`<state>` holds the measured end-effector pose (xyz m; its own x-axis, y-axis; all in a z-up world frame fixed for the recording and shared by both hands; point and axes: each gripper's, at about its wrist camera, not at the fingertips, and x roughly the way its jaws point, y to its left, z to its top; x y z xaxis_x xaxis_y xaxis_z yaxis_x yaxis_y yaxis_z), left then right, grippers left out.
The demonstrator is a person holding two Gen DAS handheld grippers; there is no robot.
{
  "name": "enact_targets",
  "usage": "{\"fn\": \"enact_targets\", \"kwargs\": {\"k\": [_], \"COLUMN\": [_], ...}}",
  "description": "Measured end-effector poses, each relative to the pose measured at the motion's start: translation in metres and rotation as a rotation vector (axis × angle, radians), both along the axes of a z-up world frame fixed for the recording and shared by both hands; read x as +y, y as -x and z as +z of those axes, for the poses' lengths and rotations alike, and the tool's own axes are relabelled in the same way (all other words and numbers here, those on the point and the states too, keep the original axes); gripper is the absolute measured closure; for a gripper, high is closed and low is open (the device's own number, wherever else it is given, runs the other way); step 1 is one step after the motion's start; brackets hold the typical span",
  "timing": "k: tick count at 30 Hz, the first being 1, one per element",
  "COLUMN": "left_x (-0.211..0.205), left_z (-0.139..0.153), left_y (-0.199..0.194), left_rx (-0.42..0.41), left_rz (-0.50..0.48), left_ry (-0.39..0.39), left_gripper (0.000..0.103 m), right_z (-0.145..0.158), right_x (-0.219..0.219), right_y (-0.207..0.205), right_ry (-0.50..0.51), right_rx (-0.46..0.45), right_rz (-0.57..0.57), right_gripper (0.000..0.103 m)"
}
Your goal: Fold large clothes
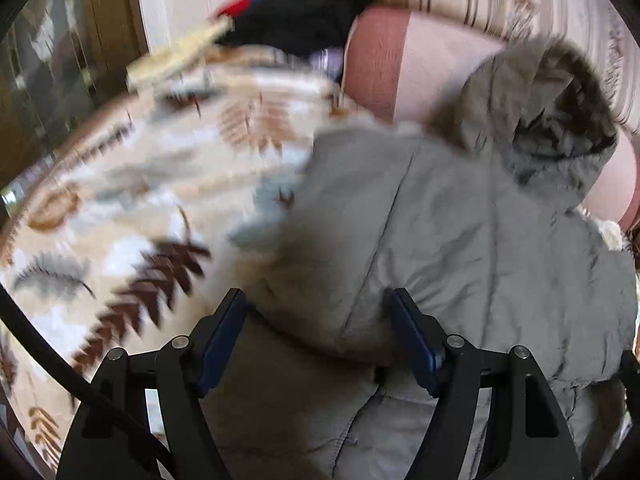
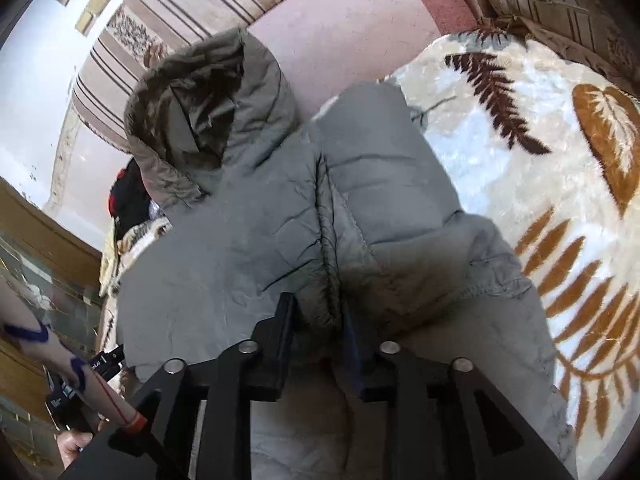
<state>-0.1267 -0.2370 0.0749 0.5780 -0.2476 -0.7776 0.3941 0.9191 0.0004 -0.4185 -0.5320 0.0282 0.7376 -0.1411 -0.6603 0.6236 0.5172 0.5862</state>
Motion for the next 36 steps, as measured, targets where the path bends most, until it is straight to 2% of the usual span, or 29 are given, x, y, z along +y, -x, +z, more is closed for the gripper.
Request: {"fn": "enact_targets", "kwargs": {"k": [3, 6, 8, 10, 13, 16, 17, 20, 23, 26, 29, 33, 36], "left_x": [-0.011, -0.034, -0.053, -0.068, -0.083, -0.088, -0.088, -0.091, -0.085, -0.068, -0.056, -0.039, -0.032], "left_z": [0.022, 0.030, 0.026, 0.016, -0.004, -0.024, -0.029, -0.036, -0.028, -0.015, -0.012, -0.023, -0.044], "left_y": [0.019, 0.034, 0.045, 0.054, 0.058, 0.055, 0.053, 0.054, 0.059, 0.077, 0.099, 0.124, 0.128], "left_rx": [-0.097, -0.129, -0.144, -0.153, -0.131, -0.090, -0.084, -0.101, -0.100, -0.084, -0.075, -0.049, -0.010], "left_rz": [-0.048, -0.126, -0.176, -0.210, -0.230, -0.212, -0.209, -0.207, -0.205, -0.216, -0.238, -0.247, -0.226], "left_ry": [0.003, -0.009, -0.036, -0.073, -0.119, -0.165, -0.172, -0.202, -0.174, -0.096, -0.080, -0.086, -0.107], "left_gripper": [0.030, 0.030, 0.030, 0.030, 0.030, 0.029, 0.026, 0.024, 0.024, 0.024, 0.024, 0.024, 0.024], "right_z": [0.022, 0.044, 0.053, 0.053, 0.047, 0.025, 0.016, 0.002, 0.009, 0.019, 0.036, 0.046, 0.047], "right_x": [0.006, 0.014, 0.021, 0.028, 0.037, 0.031, 0.026, 0.019, 0.023, 0.027, 0.034, 0.048, 0.061], "right_y": [0.017, 0.030, 0.027, 0.016, -0.001, -0.016, -0.018, -0.020, -0.017, -0.009, -0.003, -0.006, -0.013], "right_ry": [0.097, 0.228, 0.286, 0.300, 0.348, 0.293, 0.264, 0.194, 0.216, 0.222, 0.287, 0.296, 0.334], "right_rx": [0.017, 0.011, -0.033, -0.043, 0.004, 0.093, 0.121, 0.132, 0.131, 0.111, 0.088, 0.062, 0.077], "right_rz": [-0.085, -0.138, -0.094, -0.028, 0.045, 0.078, 0.084, 0.086, 0.083, 0.051, 0.040, 0.095, 0.139], "right_gripper": [0.068, 0.062, 0.062, 0.062, 0.066, 0.068, 0.068, 0.068, 0.068, 0.068, 0.068, 0.068, 0.068]}}
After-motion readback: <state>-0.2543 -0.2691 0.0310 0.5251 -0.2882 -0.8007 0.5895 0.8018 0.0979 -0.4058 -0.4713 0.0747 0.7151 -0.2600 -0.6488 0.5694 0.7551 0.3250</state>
